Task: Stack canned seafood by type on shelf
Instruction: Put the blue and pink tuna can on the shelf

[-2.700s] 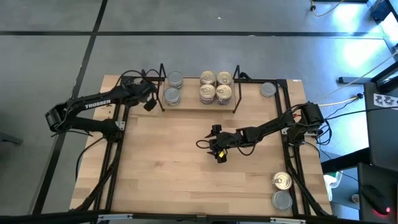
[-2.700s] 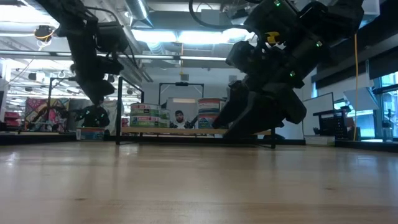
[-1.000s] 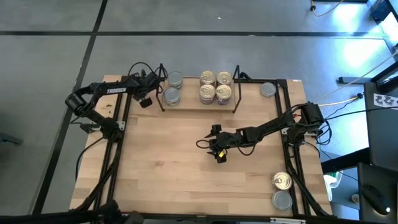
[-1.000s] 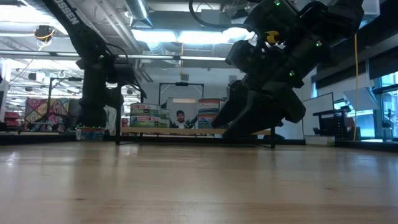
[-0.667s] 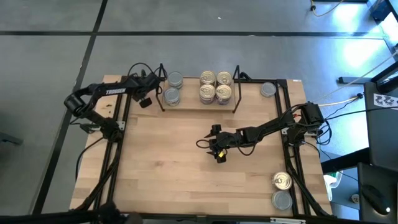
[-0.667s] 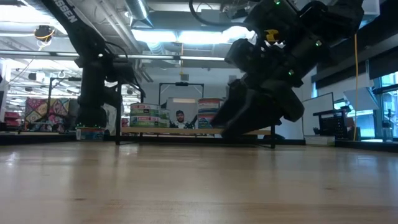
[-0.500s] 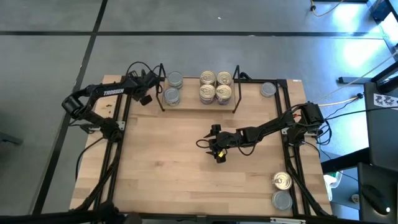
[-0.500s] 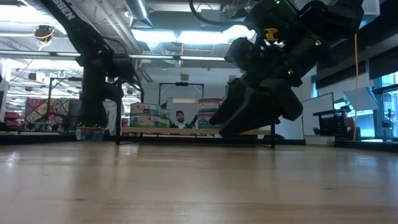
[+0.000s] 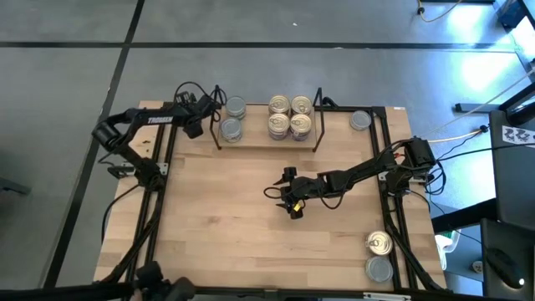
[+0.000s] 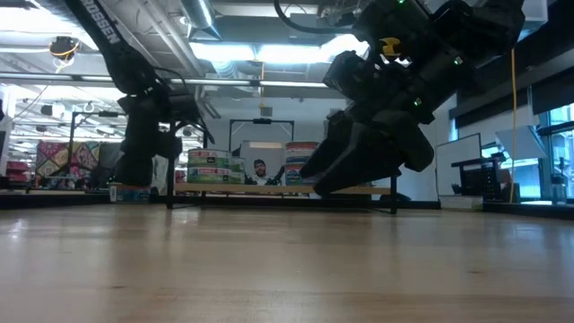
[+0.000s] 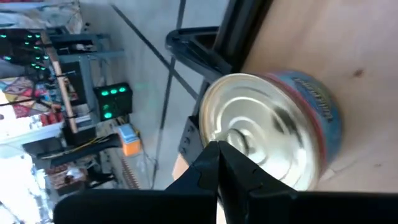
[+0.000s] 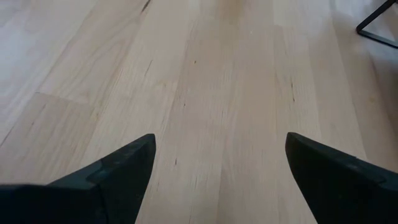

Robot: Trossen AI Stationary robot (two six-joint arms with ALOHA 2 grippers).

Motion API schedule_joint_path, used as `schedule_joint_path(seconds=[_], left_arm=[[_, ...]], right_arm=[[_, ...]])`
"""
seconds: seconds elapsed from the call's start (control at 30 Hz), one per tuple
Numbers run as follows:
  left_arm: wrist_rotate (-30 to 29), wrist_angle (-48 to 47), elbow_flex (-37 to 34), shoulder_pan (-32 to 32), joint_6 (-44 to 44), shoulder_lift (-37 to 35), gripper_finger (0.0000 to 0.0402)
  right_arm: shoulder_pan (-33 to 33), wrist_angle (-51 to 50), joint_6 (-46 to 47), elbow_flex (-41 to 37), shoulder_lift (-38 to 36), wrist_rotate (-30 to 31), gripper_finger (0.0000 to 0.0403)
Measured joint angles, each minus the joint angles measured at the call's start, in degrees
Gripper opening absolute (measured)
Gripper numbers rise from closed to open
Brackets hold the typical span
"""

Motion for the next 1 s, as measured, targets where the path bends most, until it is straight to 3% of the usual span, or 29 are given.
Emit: schedule_joint_path(seconds=[0.13, 0.33, 0.57, 0.73, 0.87, 1.0], left_arm=[[0.57, -0.29, 0.16, -0.01, 0.15, 0.76, 0.0001], [6.95, -5.67, 0.20, -0.03, 0.08, -0.25, 0.0001], [7.94, -7.67, 0.33, -0.68, -0.53, -0.25, 0.0001], [5.93, -9.75, 2.11, -0.86, -5.95, -1.46, 0.0002], [-0.47, -10.02, 4.64, -0.38, -9.42, -3.51, 0.0001], [-0.17, -9.97, 5.50, 0.91, -8.21, -3.34, 0.0001]], right_arm=[[0.00, 0.00, 0.00, 0.00, 0.00, -0.01, 0.0353], [0.00, -0.04, 0.00, 0.00, 0.00, -0.02, 0.0353], [0.00, -0.04, 0.00, 0.00, 0.00, -0.02, 0.0353], [-0.01, 0.00, 0.00, 0.00, 0.00, -0.02, 0.0353], [-0.02, 0.09, -0.02, 0.00, 0.00, -0.01, 0.0353], [0.00, 0.27, -0.02, 0.00, 0.00, -0.01, 0.0353]])
